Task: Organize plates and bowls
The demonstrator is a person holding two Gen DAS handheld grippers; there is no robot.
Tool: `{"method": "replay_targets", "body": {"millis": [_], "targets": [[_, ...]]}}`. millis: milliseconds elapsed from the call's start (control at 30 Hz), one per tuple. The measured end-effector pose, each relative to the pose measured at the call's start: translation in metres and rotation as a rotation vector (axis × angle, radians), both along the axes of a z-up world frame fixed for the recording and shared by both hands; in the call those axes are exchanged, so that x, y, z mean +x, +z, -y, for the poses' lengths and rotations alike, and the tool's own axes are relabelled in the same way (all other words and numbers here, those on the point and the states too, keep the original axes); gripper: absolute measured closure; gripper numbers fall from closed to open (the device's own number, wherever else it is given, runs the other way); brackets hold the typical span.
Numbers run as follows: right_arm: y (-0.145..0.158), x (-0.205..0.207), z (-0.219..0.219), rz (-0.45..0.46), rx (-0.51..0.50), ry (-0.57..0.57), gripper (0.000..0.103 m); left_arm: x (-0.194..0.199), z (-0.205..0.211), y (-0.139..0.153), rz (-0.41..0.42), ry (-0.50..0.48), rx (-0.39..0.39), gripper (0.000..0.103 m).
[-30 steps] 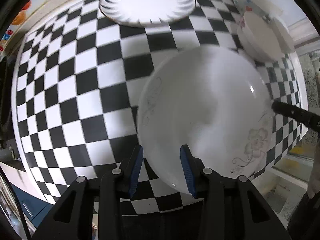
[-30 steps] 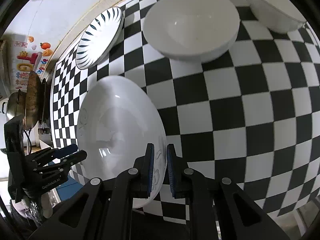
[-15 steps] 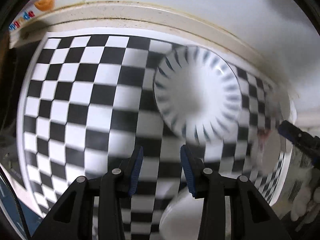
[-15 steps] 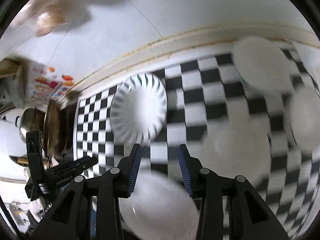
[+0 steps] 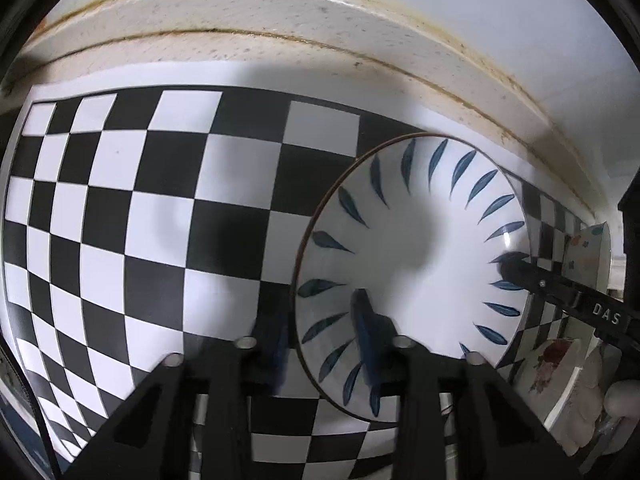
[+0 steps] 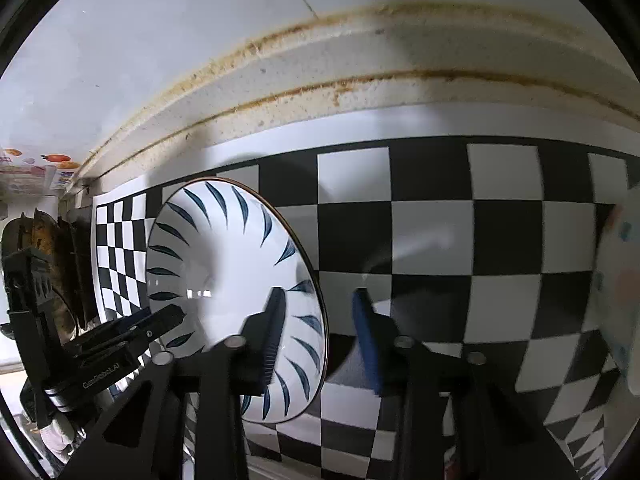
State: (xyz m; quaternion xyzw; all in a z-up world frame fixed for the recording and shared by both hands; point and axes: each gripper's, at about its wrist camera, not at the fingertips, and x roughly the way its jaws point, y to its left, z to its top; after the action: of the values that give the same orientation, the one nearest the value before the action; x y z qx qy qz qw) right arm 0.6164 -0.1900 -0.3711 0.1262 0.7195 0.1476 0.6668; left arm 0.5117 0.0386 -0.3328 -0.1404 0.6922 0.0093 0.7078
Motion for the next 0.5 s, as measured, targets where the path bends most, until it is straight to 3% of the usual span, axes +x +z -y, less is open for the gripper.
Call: {"method": "replay_targets", "body": {"millis": [67, 333, 500], "targets": [[-0.002, -0.002, 0.0, 0.002, 0.017, 0.002, 0.089, -0.001, 0.003, 0.002, 0.014, -0.009, 0.017, 0.078], [0.01, -0.014, -0.002, 0.041, -0.013, 0.013, 0.089, -0.018, 0.012, 0.033, 0.06, -0.021, 0.035, 0.078], [0.036, -0.031, 0.009, 0.076, 0.014, -0.005, 0.089, -0.033, 0.02, 0.06, 0.103, -0.047, 0.042, 0.078]]}}
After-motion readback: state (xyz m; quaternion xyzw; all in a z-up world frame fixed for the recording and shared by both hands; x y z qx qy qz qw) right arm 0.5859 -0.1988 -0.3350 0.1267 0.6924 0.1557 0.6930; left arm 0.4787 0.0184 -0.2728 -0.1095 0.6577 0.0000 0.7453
